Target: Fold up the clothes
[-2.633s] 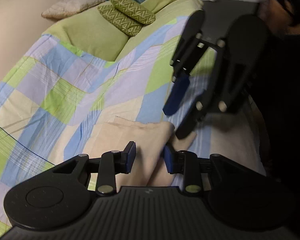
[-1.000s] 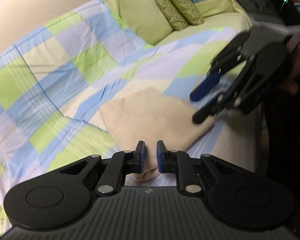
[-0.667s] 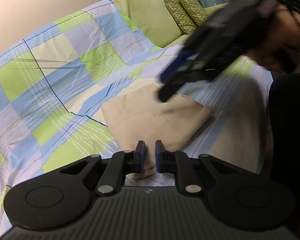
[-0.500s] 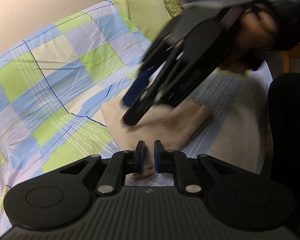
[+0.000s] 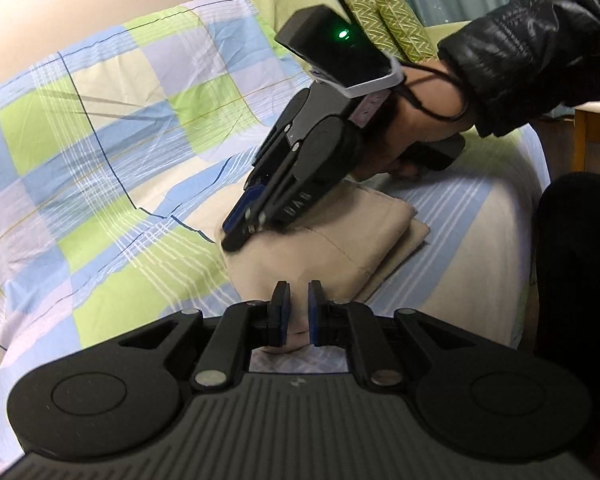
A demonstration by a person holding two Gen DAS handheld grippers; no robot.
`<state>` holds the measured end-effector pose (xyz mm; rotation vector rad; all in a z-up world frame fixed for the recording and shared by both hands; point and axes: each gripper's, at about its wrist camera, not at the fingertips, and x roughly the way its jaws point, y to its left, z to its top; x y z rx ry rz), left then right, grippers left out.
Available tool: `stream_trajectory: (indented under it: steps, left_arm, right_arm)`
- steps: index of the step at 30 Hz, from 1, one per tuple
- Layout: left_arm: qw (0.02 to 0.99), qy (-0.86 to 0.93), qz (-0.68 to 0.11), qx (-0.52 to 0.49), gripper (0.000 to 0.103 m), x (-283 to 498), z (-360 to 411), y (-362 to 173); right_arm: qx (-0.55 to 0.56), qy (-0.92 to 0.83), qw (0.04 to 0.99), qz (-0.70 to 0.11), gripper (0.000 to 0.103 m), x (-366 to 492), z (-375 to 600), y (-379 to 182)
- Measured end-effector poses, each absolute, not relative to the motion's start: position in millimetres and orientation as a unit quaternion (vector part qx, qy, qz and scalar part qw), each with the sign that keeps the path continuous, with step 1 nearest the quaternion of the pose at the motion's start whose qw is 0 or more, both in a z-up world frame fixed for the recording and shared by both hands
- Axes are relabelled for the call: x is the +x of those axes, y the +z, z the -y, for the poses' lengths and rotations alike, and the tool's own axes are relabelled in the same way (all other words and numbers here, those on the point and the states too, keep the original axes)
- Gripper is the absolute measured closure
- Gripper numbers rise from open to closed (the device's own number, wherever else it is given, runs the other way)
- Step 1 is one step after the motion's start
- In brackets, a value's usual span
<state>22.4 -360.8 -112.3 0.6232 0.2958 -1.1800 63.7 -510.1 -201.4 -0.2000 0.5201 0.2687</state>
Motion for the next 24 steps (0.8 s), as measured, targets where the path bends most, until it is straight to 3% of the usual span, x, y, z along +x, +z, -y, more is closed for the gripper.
stream_trajectory:
  steps: [10,14,16,18,24]
  left_arm:
    - [0.782,-0.537,-0.155,0.278,0.093,21.9,359.0,-108.1]
    - [0.787,-0.529,-0.168,0.269,0.093,23.3,360.5,-102.6]
    - [0.791,-0.525,-0.176,0.26,0.088,24.7,360.0,-98.0]
    - [0.806,-0.509,-0.185,0.24,0.061,27.2,356.1,-89.9]
    - [0.809,-0.493,-0.232,0.221,0.056,35.5,348.7,-90.5]
  right_arm:
    - [-0.032,0.0,0.968,-0.249,0.096,60.2,552.8,-183.8]
    - [-0.013,-0.007,0.975,-0.22,0.078,14.8,545.4,-163.9]
    - [-0.003,-0.006,0.976,-0.219,0.077,1.0,538.3,-162.8]
    - [0.011,-0.002,0.975,-0.222,0.077,-21.9,526.4,-166.5]
    - [0.018,0.028,0.97,-0.241,0.076,-58.2,482.5,-188.0]
